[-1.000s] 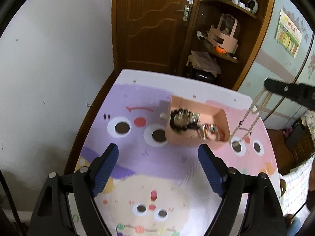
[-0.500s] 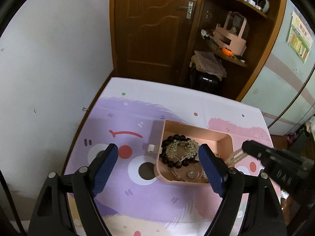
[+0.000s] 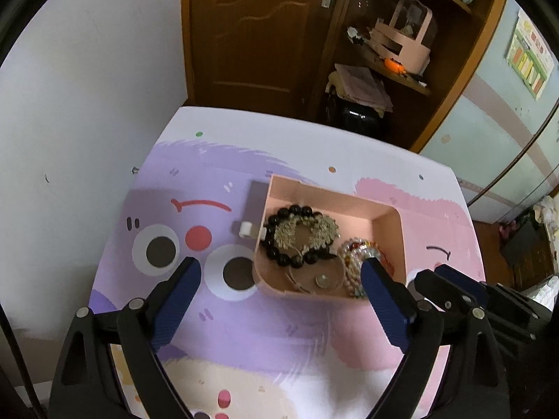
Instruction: Organize jewelry
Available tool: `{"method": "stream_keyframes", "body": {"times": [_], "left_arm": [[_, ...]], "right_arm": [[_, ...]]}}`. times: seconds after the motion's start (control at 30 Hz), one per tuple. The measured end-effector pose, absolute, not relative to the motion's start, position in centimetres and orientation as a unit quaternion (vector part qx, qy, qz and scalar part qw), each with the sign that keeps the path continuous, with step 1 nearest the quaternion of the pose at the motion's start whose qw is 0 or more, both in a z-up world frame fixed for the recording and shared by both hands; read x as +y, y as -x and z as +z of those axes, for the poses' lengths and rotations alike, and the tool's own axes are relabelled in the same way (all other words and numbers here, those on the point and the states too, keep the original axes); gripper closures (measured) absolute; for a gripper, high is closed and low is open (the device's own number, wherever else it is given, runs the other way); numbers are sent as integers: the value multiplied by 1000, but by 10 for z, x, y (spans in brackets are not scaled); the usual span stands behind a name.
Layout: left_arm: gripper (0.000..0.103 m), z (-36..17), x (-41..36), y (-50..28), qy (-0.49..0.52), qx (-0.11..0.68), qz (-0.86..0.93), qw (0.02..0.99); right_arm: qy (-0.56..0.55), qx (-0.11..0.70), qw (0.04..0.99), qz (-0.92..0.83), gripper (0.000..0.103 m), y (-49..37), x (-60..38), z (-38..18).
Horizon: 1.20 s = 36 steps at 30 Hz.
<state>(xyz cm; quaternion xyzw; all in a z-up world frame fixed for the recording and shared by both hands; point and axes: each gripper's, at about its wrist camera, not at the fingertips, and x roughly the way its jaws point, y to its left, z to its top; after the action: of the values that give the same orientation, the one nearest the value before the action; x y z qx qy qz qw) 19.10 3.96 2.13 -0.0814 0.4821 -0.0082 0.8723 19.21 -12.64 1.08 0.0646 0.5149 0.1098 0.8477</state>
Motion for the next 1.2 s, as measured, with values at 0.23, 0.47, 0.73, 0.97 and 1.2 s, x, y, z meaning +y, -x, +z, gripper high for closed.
{"method": "stream_keyframes", "body": {"times": [0.23,0.47,0.73,0.97,1.2], "left_arm": [[11,24,21,-163,58,491,-17,869],[11,26,8,-125,50,493,-26,868],[11,24,-6,-79,36,495,-31,868],[10,32,-17,-45,17,481,-34,876],[7,39,-20,-17,8,465,-34,885]], "right_arm": [[-55,509,854,99,70,-154,-135,17],[-42,509,855,86,58,-112,-148,17],[-52,507,857,70,54,-61,-162,19],[-57,506,859,56,53,-24,-167,20],[-67,502,861,51,53,1,-173,24]]}}
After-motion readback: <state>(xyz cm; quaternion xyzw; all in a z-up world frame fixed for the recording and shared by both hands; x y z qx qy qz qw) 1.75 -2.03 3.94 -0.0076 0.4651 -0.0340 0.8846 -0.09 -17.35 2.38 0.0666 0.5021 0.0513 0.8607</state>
